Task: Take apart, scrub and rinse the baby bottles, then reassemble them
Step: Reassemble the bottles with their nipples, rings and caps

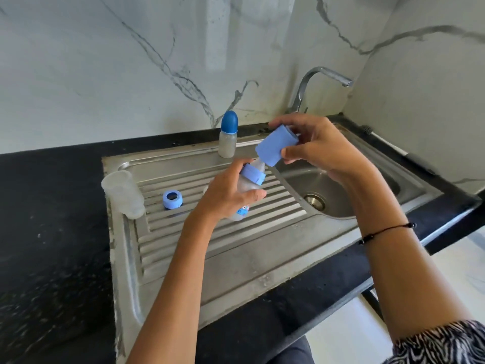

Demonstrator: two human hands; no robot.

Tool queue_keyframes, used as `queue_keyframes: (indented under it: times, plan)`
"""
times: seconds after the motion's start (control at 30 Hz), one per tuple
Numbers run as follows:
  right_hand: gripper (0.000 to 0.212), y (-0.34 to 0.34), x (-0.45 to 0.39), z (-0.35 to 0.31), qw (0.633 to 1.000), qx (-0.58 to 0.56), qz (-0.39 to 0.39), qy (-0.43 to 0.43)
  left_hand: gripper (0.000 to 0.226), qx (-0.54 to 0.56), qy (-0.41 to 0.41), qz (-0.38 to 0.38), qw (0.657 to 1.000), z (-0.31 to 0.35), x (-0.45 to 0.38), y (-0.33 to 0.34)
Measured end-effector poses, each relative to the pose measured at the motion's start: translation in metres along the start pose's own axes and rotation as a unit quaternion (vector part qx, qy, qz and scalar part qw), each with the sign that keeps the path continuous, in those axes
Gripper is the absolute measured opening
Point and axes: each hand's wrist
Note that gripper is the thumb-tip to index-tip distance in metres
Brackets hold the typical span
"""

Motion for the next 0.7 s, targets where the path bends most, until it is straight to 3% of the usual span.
queue_keyframes:
  times: [0.1, 0.3, 0.63, 0.7]
  plan:
    - [0.053, 0.000, -0.006, -0.004, 0.998, 0.043, -0.034, -0.002, 0.075, 0.002, 0.016, -0.009, 1.000, 0.004, 0.004, -0.005]
    - [0.049, 0.011, -0.007, -0.002, 0.989, 0.023, -0.138, 0.036, 0.093, -0.026, 0.026, -0.026, 0.999, 0.001, 0.009, -0.009]
    - [0.018, 0.039, 0.002, -0.022, 0.990, 0.067, -0.085, 0.091, 0.071, -0.040, 0.083, 0.090, 0.992, -0.003, 0.022, -0.013]
    - [0.027, 0.051, 0.002, -0.024, 0.991, 0.087, -0.032, 0.094, 0.062, -0.037, 0.095, 0.102, 0.990, -0.005, 0.021, -0.016]
Point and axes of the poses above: each hand's wrist, its own x-axis away from the middle knuckle, its own y-axis out of the palm, z = x × y, and after that the axes turned 9 degrees about y, right-handed
